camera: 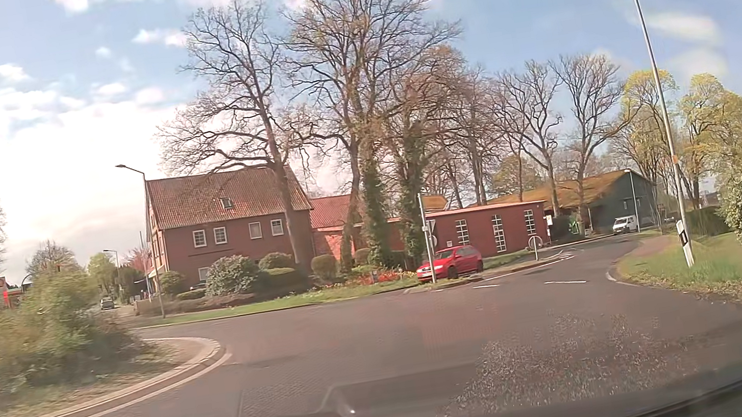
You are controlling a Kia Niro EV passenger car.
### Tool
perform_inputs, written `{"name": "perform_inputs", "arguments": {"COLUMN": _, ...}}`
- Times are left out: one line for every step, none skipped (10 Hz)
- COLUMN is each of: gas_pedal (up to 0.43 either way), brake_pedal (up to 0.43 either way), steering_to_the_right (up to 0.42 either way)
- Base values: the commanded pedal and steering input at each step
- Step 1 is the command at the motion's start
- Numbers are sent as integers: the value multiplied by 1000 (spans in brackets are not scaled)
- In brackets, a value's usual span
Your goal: Follow the waypoints while adhering to traffic rules and regulations
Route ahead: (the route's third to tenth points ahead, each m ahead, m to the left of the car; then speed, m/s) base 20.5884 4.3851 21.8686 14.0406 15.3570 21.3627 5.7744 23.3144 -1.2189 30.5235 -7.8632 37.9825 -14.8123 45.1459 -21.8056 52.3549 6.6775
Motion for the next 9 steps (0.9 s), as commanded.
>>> {"name": "perform_inputs", "arguments": {"gas_pedal": 130, "brake_pedal": 0, "steering_to_the_right": 88}}
{"name": "perform_inputs", "arguments": {"gas_pedal": 138, "brake_pedal": 0, "steering_to_the_right": 63}}
{"name": "perform_inputs", "arguments": {"gas_pedal": 138, "brake_pedal": 0, "steering_to_the_right": 36}}
{"name": "perform_inputs", "arguments": {"gas_pedal": 130, "brake_pedal": 0, "steering_to_the_right": 8}}
{"name": "perform_inputs", "arguments": {"gas_pedal": 130, "brake_pedal": 6, "steering_to_the_right": -19}}
{"name": "perform_inputs", "arguments": {"gas_pedal": 130, "brake_pedal": 0, "steering_to_the_right": -60}}
{"name": "perform_inputs", "arguments": {"gas_pedal": 130, "brake_pedal": 0, "steering_to_the_right": -89}}
{"name": "perform_inputs", "arguments": {"gas_pedal": 130, "brake_pedal": 0, "steering_to_the_right": -125}}
{"name": "perform_inputs", "arguments": {"gas_pedal": 130, "brake_pedal": 0, "steering_to_the_right": -160}}
